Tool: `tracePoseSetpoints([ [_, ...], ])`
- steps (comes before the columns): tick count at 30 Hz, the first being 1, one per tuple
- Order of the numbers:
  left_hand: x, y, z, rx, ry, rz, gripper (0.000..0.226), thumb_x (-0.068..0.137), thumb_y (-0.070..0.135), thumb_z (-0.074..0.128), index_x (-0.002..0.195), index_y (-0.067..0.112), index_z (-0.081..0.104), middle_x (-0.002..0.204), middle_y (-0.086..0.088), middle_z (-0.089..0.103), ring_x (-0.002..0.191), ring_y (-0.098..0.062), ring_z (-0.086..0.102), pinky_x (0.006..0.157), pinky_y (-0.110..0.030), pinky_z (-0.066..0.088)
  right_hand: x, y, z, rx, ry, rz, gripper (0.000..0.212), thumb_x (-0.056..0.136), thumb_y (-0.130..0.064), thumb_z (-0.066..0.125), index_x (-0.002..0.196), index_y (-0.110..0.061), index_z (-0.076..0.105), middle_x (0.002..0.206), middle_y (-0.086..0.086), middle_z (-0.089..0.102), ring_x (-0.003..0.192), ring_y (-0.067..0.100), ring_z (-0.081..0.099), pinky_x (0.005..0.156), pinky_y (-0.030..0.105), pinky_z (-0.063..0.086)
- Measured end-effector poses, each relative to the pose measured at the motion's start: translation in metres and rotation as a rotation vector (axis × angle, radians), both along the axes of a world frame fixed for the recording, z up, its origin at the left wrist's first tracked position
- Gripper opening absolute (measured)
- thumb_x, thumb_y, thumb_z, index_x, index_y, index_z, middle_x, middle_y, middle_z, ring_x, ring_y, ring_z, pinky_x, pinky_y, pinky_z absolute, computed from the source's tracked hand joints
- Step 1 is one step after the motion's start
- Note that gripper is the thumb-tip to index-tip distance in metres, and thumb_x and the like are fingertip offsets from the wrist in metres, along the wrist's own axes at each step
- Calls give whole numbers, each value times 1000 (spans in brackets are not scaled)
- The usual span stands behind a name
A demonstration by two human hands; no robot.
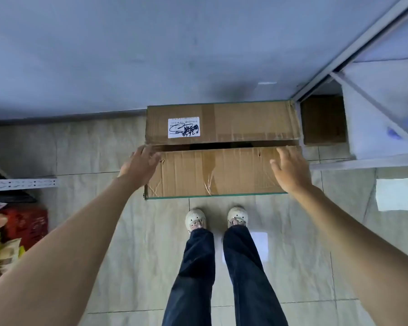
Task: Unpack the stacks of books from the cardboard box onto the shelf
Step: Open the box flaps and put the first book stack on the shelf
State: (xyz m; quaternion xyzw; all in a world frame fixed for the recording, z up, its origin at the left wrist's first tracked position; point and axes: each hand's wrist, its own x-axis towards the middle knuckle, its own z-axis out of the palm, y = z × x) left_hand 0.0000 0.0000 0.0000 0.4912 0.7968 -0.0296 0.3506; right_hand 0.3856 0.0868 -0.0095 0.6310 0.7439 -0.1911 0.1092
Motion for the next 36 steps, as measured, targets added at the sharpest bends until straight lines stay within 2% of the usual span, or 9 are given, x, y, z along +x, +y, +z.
tracePoseSetpoints([
  [5,6,0,-25,136,-148,344,52,101,47,25,130,14,52,129,-16,52,121,-32,49,98,-39,36,26,10,-29,-49,254,-454,47,96,-46,39,131,-14,43,126,16,55,111,34,58,87,45,51],
  [10,3,-13,-12,257,-271,654,40,99,41,36,101,19,70,102,-8,67,91,-24,58,73,-32,43,47,7,-15,-7,633,-1002,51,96,-55,25,108,-16,56,102,1,54,99,19,51,81,32,39],
  [13,1,-39,8,276,-401,696,37,101,30,40,94,12,73,87,-13,68,79,-22,58,66,-26,44,64,-16,5,-112,794,-1123,47,101,-48,25,76,-21,53,75,-2,59,91,19,53,74,26,41],
  [16,5,-72,22,176,-581,770,38,102,24,39,98,5,71,71,-8,72,68,-23,64,62,-30,53,85,-55,25,-227,906,-1094,61,102,-44,24,71,-13,65,63,-6,72,77,11,64,83,29,42],
  [20,9,-113,8,-69,-556,708,34,104,18,38,107,-1,66,75,-10,71,72,-25,65,67,-35,54,109,-99,24,-496,702,-882,78,90,-68,25,80,-6,71,86,6,76,91,17,66,98,39,40],
  [24,4,-87,-21,5,-327,571,26,102,22,44,117,14,63,111,-10,66,109,-29,59,91,-40,45,101,-85,9,-387,258,-603,45,97,-53,35,91,-27,71,116,6,70,109,25,62,90,39,44],
  [28,14,-13,-46,214,-197,665,39,101,29,42,133,10,55,137,-10,47,131,-24,40,110,-34,27,54,-9,-11,-34,604,-684,57,98,-45,28,99,0,63,102,20,65,93,26,62,81,41,48],
  [33,35,34,-54,397,-273,1020,39,100,38,35,118,8,55,125,-9,49,131,-28,35,110,-38,27,2,62,-35,-104,962,-1144,58,98,-56,22,144,-25,38,148,2,42,137,16,37,107,32,22],
  [36,28,42,-47,608,-307,891,34,96,37,37,122,18,49,120,3,46,128,-24,39,105,-33,30,-15,86,-22,93,1202,-1198,53,92,-52,32,135,-26,47,139,-5,54,129,4,45,104,24,28],
])
